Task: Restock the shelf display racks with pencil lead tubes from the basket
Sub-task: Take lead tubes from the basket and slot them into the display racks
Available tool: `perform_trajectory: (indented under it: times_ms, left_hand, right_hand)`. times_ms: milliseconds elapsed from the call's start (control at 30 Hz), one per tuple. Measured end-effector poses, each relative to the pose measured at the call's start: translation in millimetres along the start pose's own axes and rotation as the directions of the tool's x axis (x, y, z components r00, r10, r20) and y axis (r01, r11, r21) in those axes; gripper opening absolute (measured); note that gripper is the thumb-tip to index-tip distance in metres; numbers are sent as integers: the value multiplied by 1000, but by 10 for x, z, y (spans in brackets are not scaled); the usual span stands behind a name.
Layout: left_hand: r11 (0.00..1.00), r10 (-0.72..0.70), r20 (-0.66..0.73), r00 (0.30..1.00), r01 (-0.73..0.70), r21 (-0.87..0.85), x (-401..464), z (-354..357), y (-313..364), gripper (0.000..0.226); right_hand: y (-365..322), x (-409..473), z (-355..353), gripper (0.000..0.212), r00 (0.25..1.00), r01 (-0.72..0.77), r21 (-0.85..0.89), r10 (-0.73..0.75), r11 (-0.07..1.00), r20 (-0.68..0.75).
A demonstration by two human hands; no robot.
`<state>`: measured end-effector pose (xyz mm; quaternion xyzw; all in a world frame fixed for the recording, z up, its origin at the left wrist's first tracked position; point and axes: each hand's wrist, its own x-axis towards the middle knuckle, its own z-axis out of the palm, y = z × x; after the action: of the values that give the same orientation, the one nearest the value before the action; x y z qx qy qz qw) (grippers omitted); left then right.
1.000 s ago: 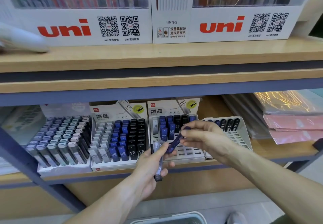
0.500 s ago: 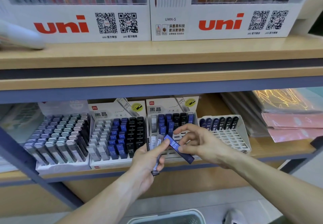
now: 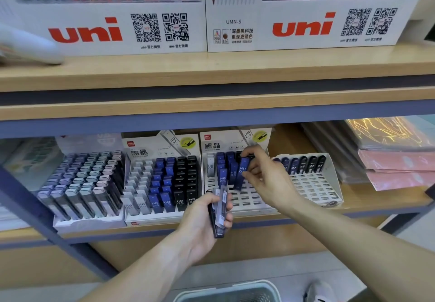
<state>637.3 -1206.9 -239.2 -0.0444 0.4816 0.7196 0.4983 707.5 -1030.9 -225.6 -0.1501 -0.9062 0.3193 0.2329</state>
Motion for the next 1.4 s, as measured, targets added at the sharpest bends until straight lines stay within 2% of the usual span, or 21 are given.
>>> perform_trajectory:
  times_ms: [200, 667, 800, 967, 1033, 1200, 1267, 1333, 1400]
  left_hand:
    - [999, 10, -73, 997, -7, 51, -45, -21, -2, 30]
    - [984, 103, -40, 994, -96, 150, -105, -116, -1, 26]
    - [985, 110, -38, 993, -103, 140, -103, -148, -24, 28]
    - [980, 131, -43, 990, -123, 154, -141, -161, -69, 26]
    - [976, 140, -42, 989, -131, 172, -156, -162, -80, 25]
    - [941, 177, -14, 984, -166, 294, -171, -197, -105, 26]
    - [929, 192, -7, 981, -180, 325, -171, -218, -116, 27]
    - [921, 199, 0, 980, -187, 341, -162, -239, -124, 28]
    - [919, 202, 12, 979, -193, 343, -150, -263, -128, 29]
  right_hand:
    - [11, 18, 141, 37, 996, 80, -76, -78, 994, 39]
    - [-36, 63, 235, 32, 984, 170, -192, -176, 967, -15]
    - [-19, 86, 241, 31, 990, 112, -195, -127, 974, -64]
    - [19, 91, 227, 26, 996, 86, -177, -85, 980, 11]
    - [32, 87, 237, 25, 997, 75, -157, -77, 985, -5]
    - [-15, 42, 233, 42, 999, 9, -175, -15, 985, -34]
    - [-92, 3, 223, 42, 997, -25, -168, 11, 985, -83]
    - [-217, -47, 209, 28, 988, -116, -31, 112, 993, -103]
    - [-336, -111, 206, 19, 960, -276, 188, 278, 943, 17]
